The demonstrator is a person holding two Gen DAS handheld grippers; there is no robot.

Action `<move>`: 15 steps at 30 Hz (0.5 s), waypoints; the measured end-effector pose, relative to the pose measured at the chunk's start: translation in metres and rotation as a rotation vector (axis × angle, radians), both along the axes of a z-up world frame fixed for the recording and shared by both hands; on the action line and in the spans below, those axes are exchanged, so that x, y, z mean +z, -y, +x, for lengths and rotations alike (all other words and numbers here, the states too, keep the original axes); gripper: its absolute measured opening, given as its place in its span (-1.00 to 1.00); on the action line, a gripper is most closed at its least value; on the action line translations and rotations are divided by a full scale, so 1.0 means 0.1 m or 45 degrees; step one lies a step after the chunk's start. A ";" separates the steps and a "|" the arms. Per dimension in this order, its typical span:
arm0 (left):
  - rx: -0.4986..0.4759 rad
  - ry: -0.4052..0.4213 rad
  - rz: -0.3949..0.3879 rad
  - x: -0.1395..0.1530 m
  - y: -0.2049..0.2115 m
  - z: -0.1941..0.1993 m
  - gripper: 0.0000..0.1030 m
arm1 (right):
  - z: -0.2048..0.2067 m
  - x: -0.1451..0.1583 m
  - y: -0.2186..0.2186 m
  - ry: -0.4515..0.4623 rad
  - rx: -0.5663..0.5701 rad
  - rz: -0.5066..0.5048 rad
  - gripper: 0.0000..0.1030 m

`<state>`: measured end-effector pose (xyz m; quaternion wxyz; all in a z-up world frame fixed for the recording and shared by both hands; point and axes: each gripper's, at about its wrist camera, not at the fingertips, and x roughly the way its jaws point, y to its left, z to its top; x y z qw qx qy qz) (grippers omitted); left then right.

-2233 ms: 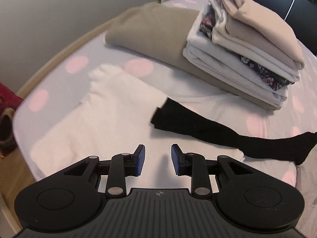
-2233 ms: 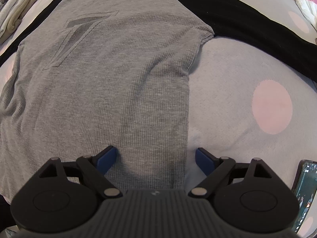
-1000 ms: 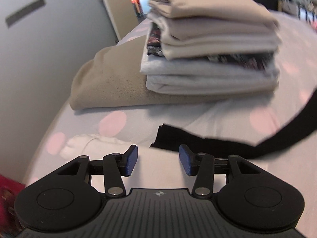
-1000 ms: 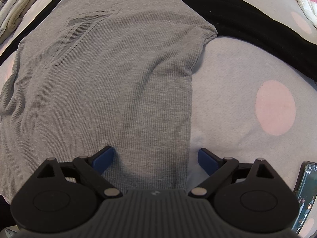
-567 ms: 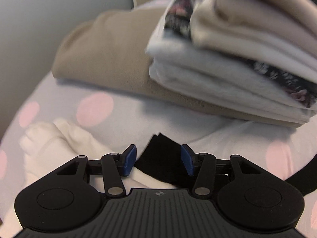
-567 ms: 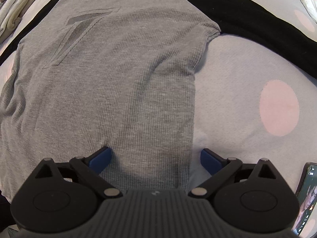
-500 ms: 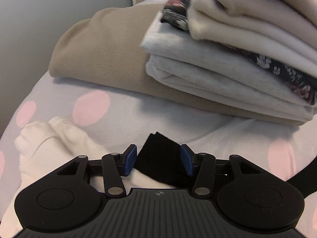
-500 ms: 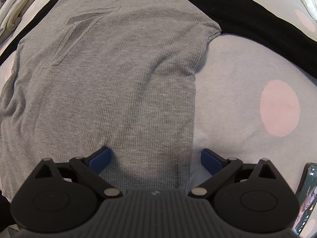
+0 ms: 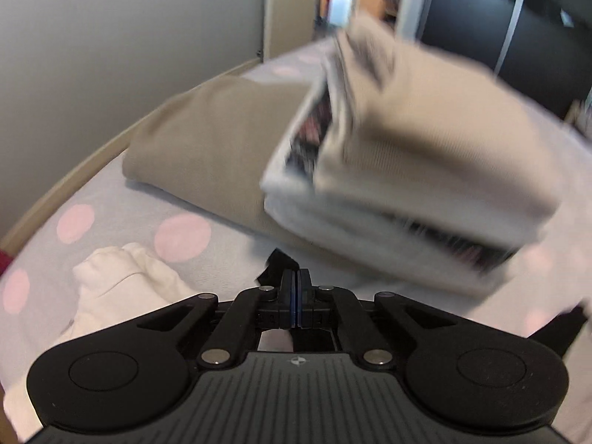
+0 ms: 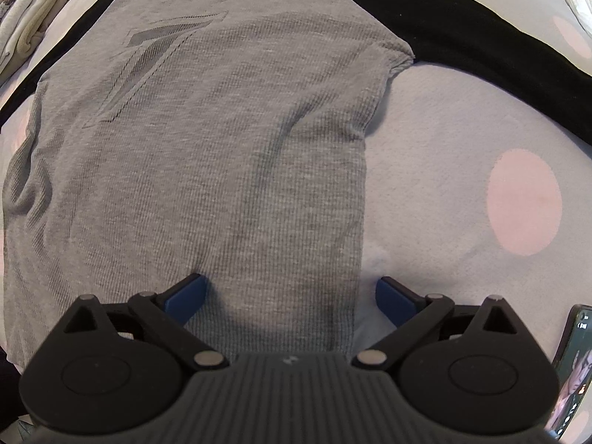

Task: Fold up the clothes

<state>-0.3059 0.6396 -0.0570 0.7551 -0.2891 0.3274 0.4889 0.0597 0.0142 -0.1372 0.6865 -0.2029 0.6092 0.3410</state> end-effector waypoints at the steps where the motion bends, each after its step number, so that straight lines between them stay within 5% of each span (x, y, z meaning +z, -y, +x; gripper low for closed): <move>1: 0.012 0.035 -0.012 0.12 0.04 -0.05 -1.00 | -0.01 0.01 0.02 0.001 0.002 0.002 0.95; 10: 0.064 0.082 -0.053 0.83 0.26 -0.53 -1.00 | -0.04 0.14 0.19 -0.020 -0.038 0.033 0.88; 15: 0.135 0.025 -0.124 0.74 0.20 -0.80 -1.00 | -0.09 0.18 0.24 -0.018 -0.041 0.028 0.88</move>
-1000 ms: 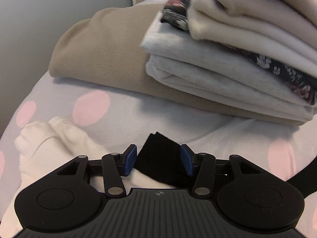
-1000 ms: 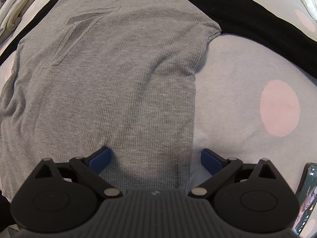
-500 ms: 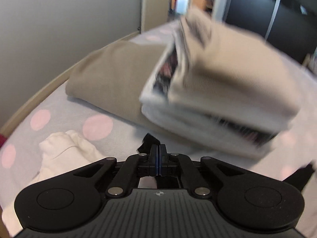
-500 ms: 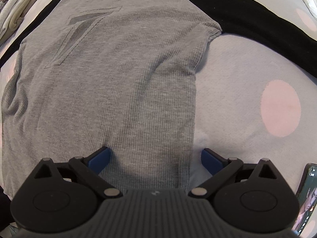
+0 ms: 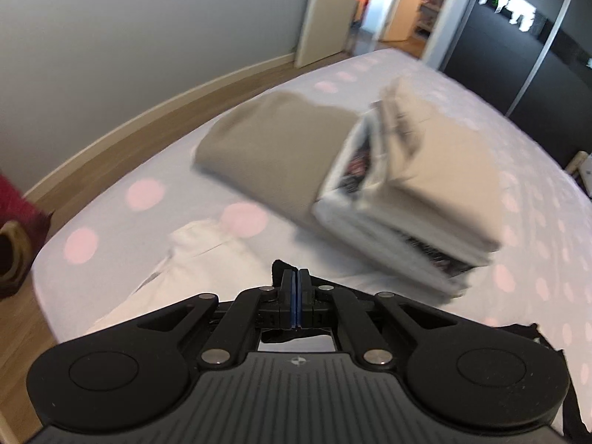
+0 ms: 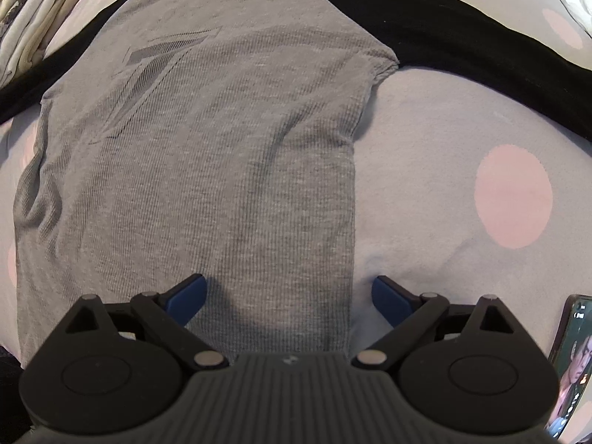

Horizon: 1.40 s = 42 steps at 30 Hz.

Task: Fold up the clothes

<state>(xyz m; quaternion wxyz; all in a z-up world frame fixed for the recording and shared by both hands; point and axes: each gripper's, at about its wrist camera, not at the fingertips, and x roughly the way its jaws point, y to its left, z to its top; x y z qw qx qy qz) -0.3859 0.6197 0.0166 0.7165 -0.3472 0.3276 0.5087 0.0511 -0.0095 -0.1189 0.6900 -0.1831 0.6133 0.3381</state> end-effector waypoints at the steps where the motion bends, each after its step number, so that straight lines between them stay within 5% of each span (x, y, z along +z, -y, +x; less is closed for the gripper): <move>1: 0.013 -0.030 -0.018 -0.09 -0.04 -0.02 -1.00 | -0.01 0.01 0.01 0.002 0.002 -0.001 0.88; 3: -0.007 -0.093 -0.016 -0.31 -0.08 0.02 -1.00 | -0.03 0.02 0.03 0.005 0.002 0.002 0.88; 6: -0.056 -0.136 -0.032 -0.65 -0.09 0.11 -1.00 | -0.41 -0.52 -0.84 0.011 -0.003 0.012 0.88; 8: -0.070 -0.177 -0.057 -0.81 -0.06 0.19 -0.98 | -0.20 -0.55 -1.05 0.012 -0.008 0.019 0.88; 11: -0.095 -0.262 -0.039 -0.88 0.09 0.29 -0.49 | -0.11 -0.58 -1.12 0.006 -0.018 0.032 0.87; 15: -0.220 -0.290 0.021 -0.73 0.41 0.50 -0.39 | 0.27 -0.67 -1.21 0.005 -0.020 0.056 0.87; 24: -0.689 -0.076 -0.134 -0.71 1.62 1.16 -0.22 | 0.00 -0.34 -0.75 -0.029 0.050 0.081 0.61; 30: -0.940 -0.130 -0.255 -1.14 2.49 1.35 -0.22 | -0.08 -0.23 -0.66 -0.010 0.120 0.115 0.48; 35: -1.015 -0.212 -0.390 -1.53 2.92 1.29 -0.22 | -0.33 -0.24 -0.27 -0.055 0.087 0.133 0.32; 38: -1.055 -0.234 -0.422 -1.65 3.07 1.25 -0.22 | -0.44 -0.29 0.25 -0.113 0.025 0.121 0.13; 42: -1.062 -0.247 -0.444 -1.75 3.19 1.18 -0.22 | -0.45 -0.42 0.37 -0.142 -0.023 0.099 0.13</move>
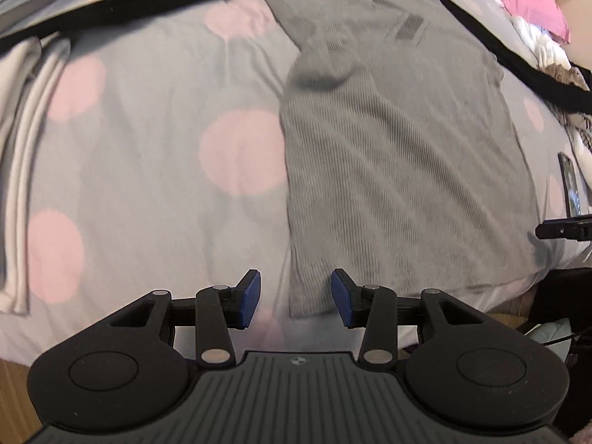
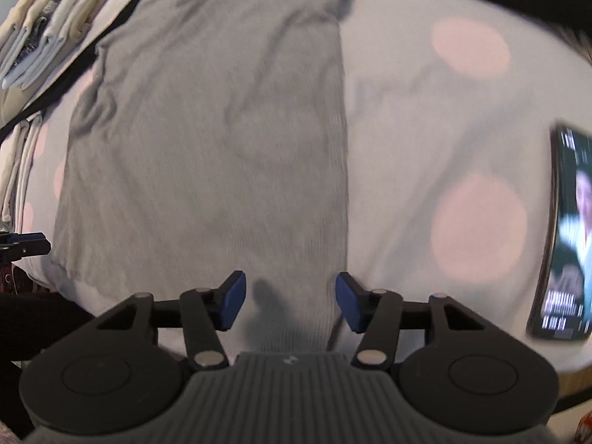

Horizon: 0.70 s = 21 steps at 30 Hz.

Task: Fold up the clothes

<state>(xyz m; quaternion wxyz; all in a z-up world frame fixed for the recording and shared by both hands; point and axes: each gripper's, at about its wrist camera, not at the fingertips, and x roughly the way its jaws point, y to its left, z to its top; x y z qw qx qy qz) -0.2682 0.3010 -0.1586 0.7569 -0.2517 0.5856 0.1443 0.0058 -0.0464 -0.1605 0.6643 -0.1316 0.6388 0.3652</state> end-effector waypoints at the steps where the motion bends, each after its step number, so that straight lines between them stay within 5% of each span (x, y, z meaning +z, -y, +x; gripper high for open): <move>1: 0.006 -0.001 -0.009 -0.02 0.01 -0.01 -0.22 | -0.02 -0.01 0.04 -0.001 -0.015 -0.002 0.13; 7: 0.003 -0.013 -0.021 -0.12 0.09 0.02 -0.22 | -0.06 -0.06 0.05 -0.015 -0.085 0.025 0.06; 9: 0.002 -0.021 -0.016 -0.14 0.10 0.04 -0.22 | -0.07 -0.09 0.05 -0.033 -0.081 0.033 -0.38; 12: -0.023 -0.023 0.022 -0.13 0.15 0.07 -0.45 | -0.14 -0.11 0.02 -0.061 -0.079 0.054 -0.66; 13: -0.032 -0.020 0.033 -0.11 0.16 0.07 -0.76 | -0.14 -0.09 0.01 -0.051 -0.072 0.062 -0.68; 14: -0.029 -0.014 0.033 -0.09 0.16 0.05 -0.83 | -0.14 -0.06 0.00 -0.040 -0.064 0.071 -0.69; 21: 0.024 0.123 -0.094 0.29 0.05 -0.02 -0.86 | -0.11 0.21 -0.05 -0.040 -0.062 0.127 -0.73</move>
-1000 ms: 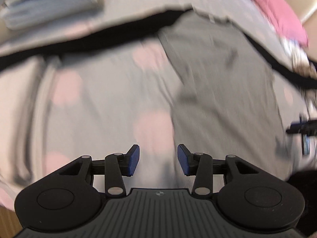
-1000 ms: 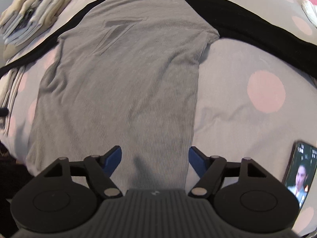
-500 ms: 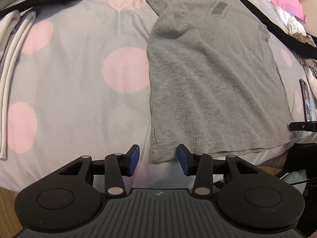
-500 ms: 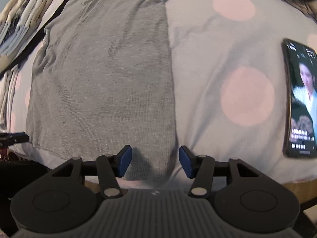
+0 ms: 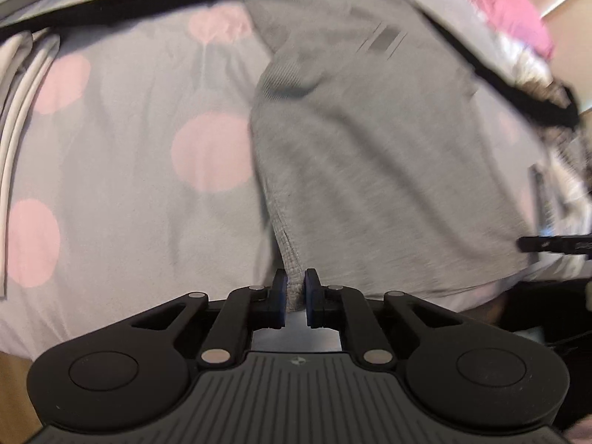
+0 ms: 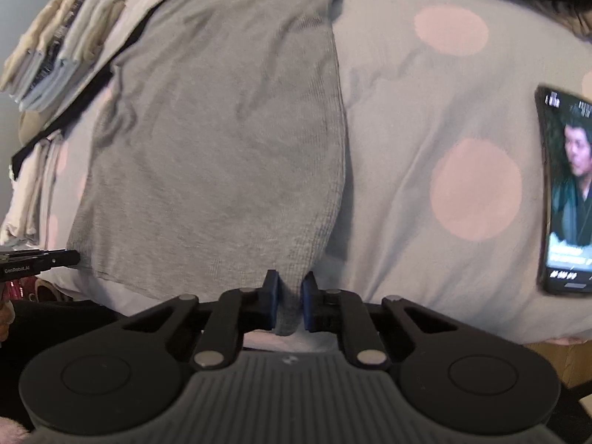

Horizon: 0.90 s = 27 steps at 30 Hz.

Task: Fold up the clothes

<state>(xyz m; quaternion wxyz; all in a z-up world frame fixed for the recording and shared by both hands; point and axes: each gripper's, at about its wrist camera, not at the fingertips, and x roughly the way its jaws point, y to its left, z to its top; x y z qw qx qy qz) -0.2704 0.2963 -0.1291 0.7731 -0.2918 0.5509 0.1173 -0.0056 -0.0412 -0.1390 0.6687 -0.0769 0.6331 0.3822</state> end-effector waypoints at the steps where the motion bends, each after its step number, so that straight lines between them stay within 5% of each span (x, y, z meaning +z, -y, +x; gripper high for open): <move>1: 0.001 0.028 -0.014 0.09 -0.01 -0.01 -0.86 | 0.03 0.08 0.01 0.003 -0.003 0.015 -0.73; 6: -0.036 0.090 -0.027 0.52 -0.01 -0.08 -0.86 | 0.07 0.56 0.07 0.048 0.059 0.062 -0.76; 10: -0.094 0.012 -0.037 0.56 0.04 -0.16 -0.86 | 0.03 0.70 0.12 0.033 0.127 0.011 -0.77; 22: -0.153 -0.248 -0.037 -0.14 0.06 -0.04 -0.84 | -0.04 -0.03 -0.12 0.012 0.211 -0.208 -0.74; 27: -0.138 -0.176 -0.070 -0.01 0.01 -0.10 -0.59 | -0.04 0.05 -0.10 0.081 0.216 -0.206 -0.37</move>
